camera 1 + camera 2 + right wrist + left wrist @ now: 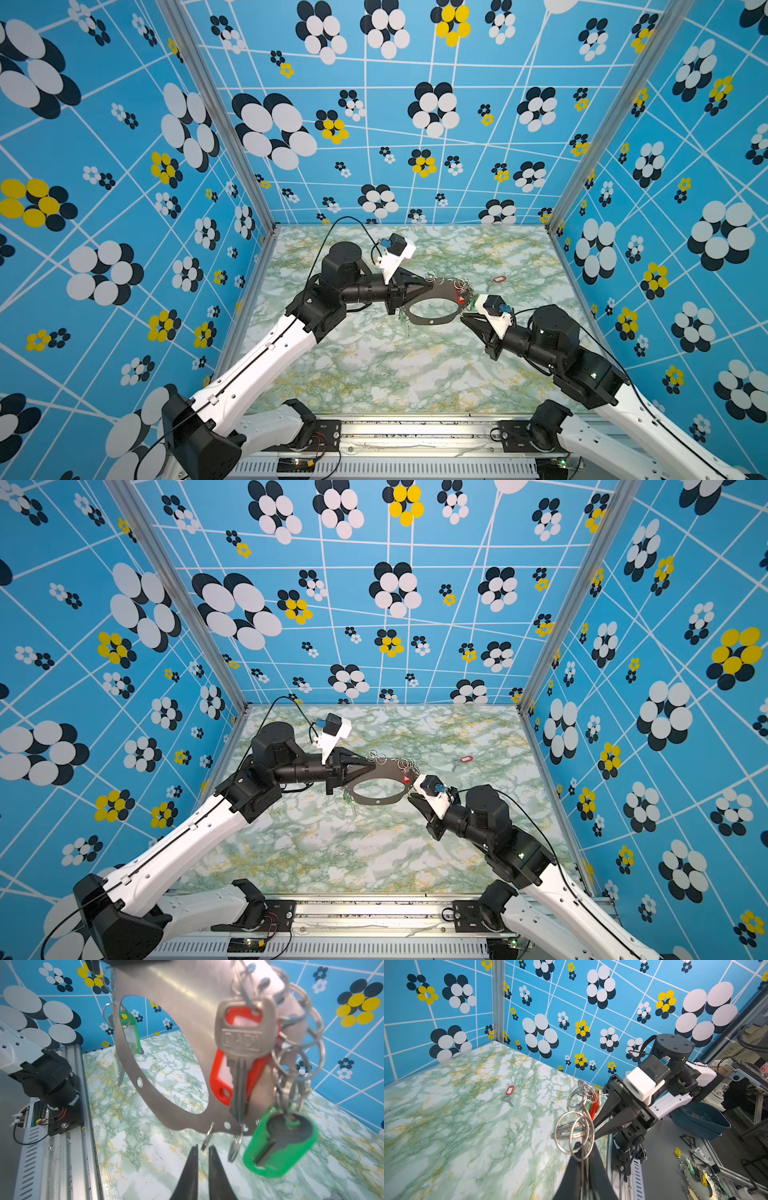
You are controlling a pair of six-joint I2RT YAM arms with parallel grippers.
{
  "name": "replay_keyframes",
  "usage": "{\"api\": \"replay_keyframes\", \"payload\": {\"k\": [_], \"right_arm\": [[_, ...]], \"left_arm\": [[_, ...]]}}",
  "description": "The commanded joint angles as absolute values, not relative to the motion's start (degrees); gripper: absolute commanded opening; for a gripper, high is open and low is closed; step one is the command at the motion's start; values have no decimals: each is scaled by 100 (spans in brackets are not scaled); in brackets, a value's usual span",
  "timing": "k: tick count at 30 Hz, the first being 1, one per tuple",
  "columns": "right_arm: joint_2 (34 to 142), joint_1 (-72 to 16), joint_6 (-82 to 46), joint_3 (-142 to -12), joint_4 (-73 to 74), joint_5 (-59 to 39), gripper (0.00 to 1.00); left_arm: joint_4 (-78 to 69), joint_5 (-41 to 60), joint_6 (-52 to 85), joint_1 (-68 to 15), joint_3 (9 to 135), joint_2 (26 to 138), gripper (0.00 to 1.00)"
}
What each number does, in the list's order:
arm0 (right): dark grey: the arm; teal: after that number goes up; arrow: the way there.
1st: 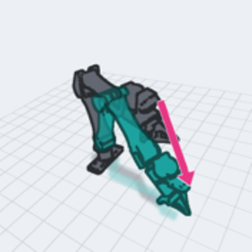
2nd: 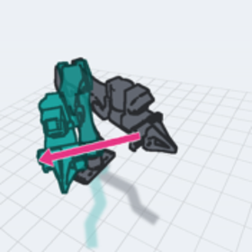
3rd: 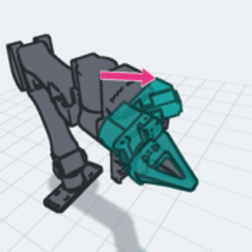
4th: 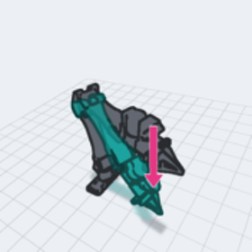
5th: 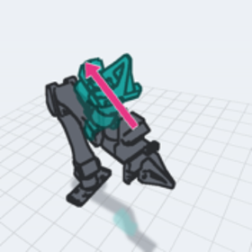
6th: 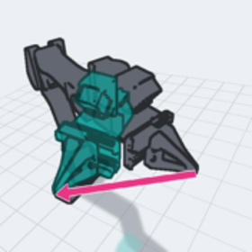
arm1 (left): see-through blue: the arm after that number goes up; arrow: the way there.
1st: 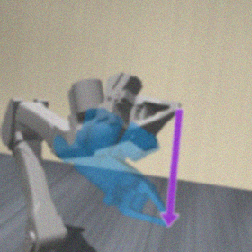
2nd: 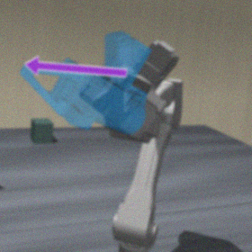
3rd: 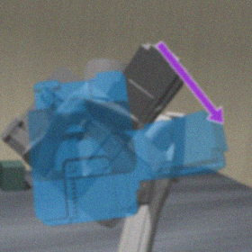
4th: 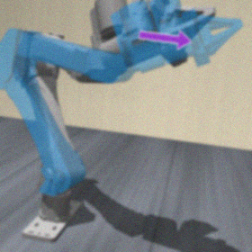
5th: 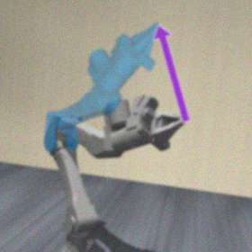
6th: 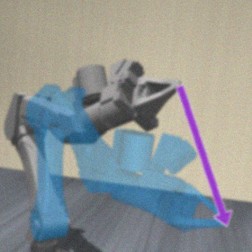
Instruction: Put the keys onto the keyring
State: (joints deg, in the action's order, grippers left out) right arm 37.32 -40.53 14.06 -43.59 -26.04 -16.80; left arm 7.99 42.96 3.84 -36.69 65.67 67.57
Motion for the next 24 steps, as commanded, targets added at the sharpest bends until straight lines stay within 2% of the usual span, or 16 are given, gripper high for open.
{"api": "replay_keyframes", "payload": {"k": [1, 13, 24], "right_arm": [[3664, -4087, 1311, -4356, -1941, -1616, 34], [3741, -4087, 1163, -4136, -1484, -1167, 27], [3753, -4086, 1159, -4052, -1331, -1011, 27]], "left_arm": [[438, 4446, 599, -3612, 6626, 6590, 0], [197, 4556, 835, -3613, 6636, 6627, 0], [160, 4614, 923, -3630, 6695, 6653, 0]]}}
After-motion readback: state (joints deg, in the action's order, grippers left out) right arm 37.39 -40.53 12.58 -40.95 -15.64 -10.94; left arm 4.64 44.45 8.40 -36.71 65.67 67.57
